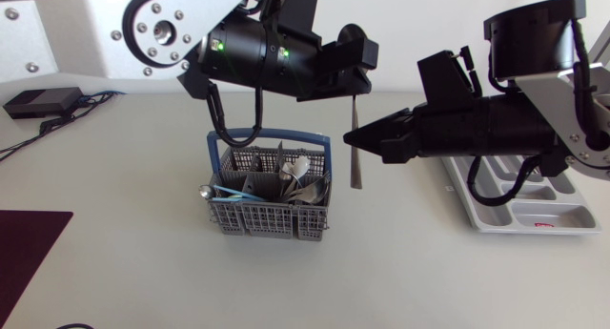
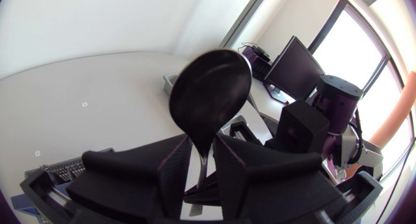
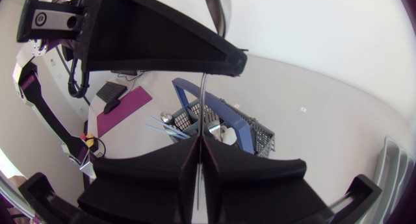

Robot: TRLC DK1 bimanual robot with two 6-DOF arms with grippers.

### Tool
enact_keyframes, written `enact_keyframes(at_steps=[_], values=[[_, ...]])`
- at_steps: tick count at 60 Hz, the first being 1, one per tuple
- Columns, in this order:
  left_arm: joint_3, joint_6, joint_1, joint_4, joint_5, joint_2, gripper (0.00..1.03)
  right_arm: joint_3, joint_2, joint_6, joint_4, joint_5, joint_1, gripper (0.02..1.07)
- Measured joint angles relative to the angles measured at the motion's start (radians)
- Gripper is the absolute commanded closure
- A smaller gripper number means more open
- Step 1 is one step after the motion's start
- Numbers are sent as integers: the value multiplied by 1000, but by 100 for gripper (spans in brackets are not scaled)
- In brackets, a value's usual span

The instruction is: Sort the cutlery from the basket into the organizer compartments.

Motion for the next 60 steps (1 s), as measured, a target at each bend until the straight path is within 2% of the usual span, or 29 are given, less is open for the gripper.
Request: enact_keyframes(at_steps=[10, 20, 31, 50, 60], values=[[0, 0, 1, 0, 0, -7, 65, 0, 0, 0, -11, 0, 0, 101], [0, 0, 6, -1, 0, -19, 48, 0, 0, -9, -33, -3, -3, 101], [0, 1, 7, -1, 0, -58, 38, -7, -8, -35, -45, -9, -10, 101], [58, 1, 29, 7, 3, -121, 33, -87, -52, -84, -128, -13, -66, 100], [98, 48, 82, 6, -70, -169, 33, -97, -69, -146, -165, -49, -195, 100]])
